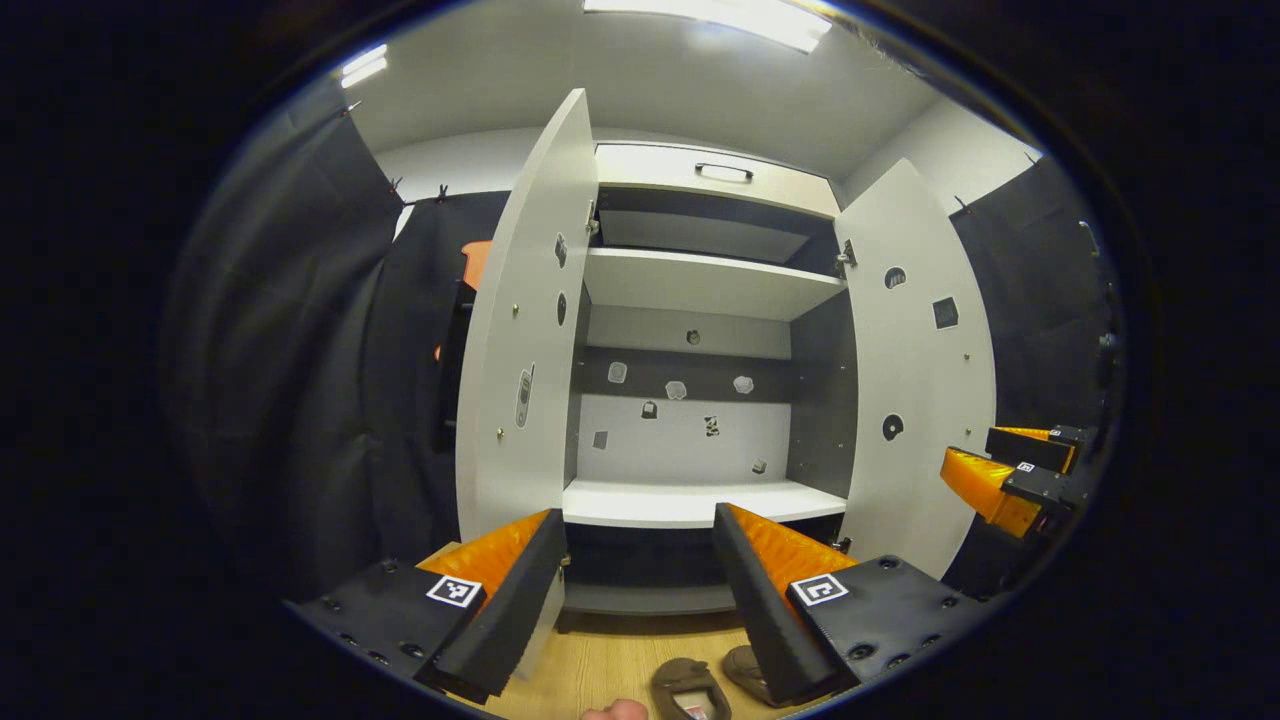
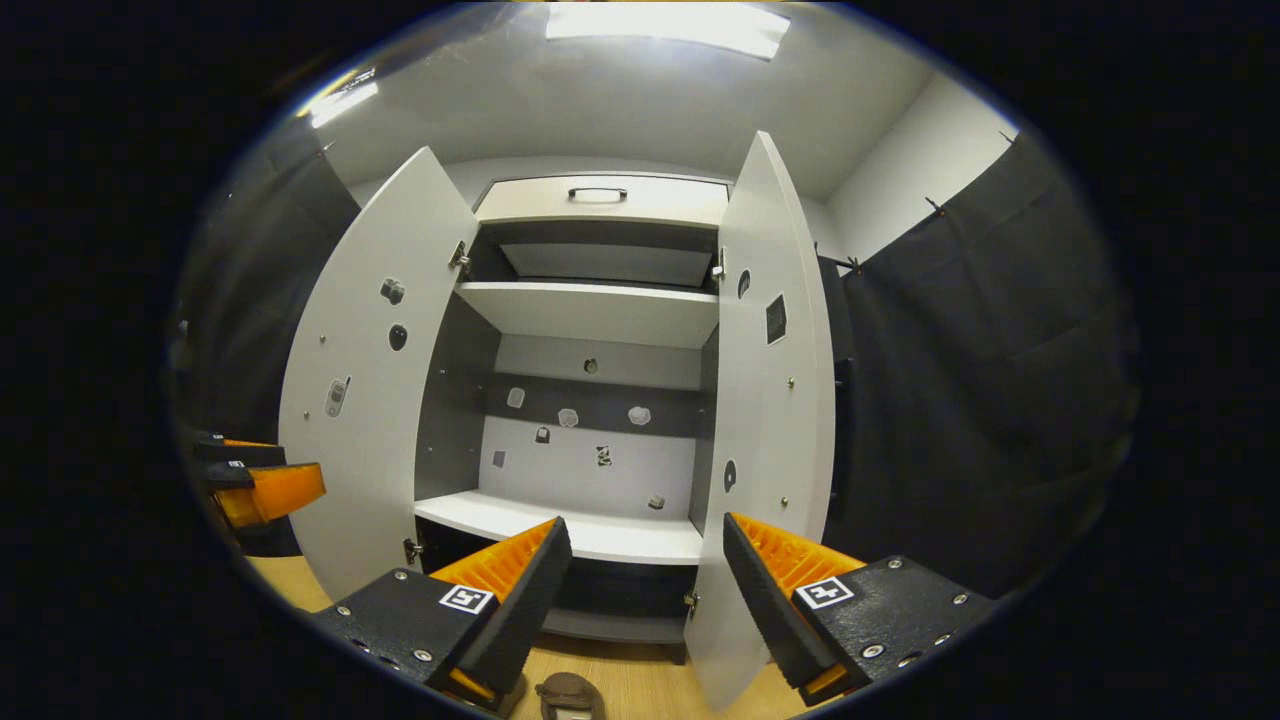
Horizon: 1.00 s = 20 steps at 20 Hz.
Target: Grab one shoe with the right hand and put it into the shoe cabinet, grab the other shoe with the left hand and put it into the shoe cabinet; then close the right door with the right hand and the left door with the left hand.
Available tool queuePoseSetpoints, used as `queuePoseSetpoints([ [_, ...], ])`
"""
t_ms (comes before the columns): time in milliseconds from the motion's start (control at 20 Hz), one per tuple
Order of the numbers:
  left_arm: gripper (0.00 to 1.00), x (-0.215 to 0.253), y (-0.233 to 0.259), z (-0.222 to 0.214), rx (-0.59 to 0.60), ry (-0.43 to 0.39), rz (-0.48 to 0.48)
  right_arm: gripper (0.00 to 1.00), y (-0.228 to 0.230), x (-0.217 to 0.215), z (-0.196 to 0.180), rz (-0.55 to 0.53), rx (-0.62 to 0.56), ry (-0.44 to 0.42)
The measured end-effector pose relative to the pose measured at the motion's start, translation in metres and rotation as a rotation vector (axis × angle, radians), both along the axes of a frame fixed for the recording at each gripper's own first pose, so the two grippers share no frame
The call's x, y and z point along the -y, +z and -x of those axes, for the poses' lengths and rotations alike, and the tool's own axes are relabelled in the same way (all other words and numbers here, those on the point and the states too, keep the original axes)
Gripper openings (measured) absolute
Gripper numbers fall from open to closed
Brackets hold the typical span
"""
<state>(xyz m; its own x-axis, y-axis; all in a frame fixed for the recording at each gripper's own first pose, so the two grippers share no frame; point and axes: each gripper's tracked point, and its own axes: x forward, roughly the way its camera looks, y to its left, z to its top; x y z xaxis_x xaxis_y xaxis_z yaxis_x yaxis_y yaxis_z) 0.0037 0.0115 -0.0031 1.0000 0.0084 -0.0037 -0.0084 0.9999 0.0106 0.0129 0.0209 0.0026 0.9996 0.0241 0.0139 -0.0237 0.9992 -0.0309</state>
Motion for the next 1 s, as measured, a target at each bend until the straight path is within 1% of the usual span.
queuePoseSetpoints([
  [250,0.96,-0.004,0.001,0.003,0.0,0.009,0.008,0.94,-0.019,-0.009,-0.014,0.019,-0.029,0.023],
  [450,0.96,-0.007,0.001,0.004,0.002,0.018,0.006,0.94,-0.054,-0.021,-0.028,0.042,-0.086,0.055],
  [500,0.99,-0.007,0.0,0.005,0.001,0.021,0.005,0.94,-0.068,-0.024,-0.031,0.045,-0.111,0.065],
  [550,0.96,-0.008,-0.001,0.004,0.0,0.023,0.006,0.94,-0.083,-0.028,-0.034,0.048,-0.138,0.076],
  [650,0.96,-0.008,-0.002,0.003,-0.007,0.025,0.01,0.94,-0.117,-0.034,-0.038,0.06,-0.2,0.099],
  [750,0.96,-0.01,-0.004,0.004,-0.008,0.027,0.018,0.94,-0.158,-0.036,-0.039,0.083,-0.275,0.105],
  [850,0.96,-0.011,-0.008,0.003,-0.008,0.028,0.023,0.94,-0.202,-0.037,-0.033,0.109,-0.355,0.105],
  [1000,0.96,-0.013,-0.017,0.004,-0.024,0.033,0.032,0.94,-0.273,-0.035,-0.013,0.138,-0.504,0.121],
])
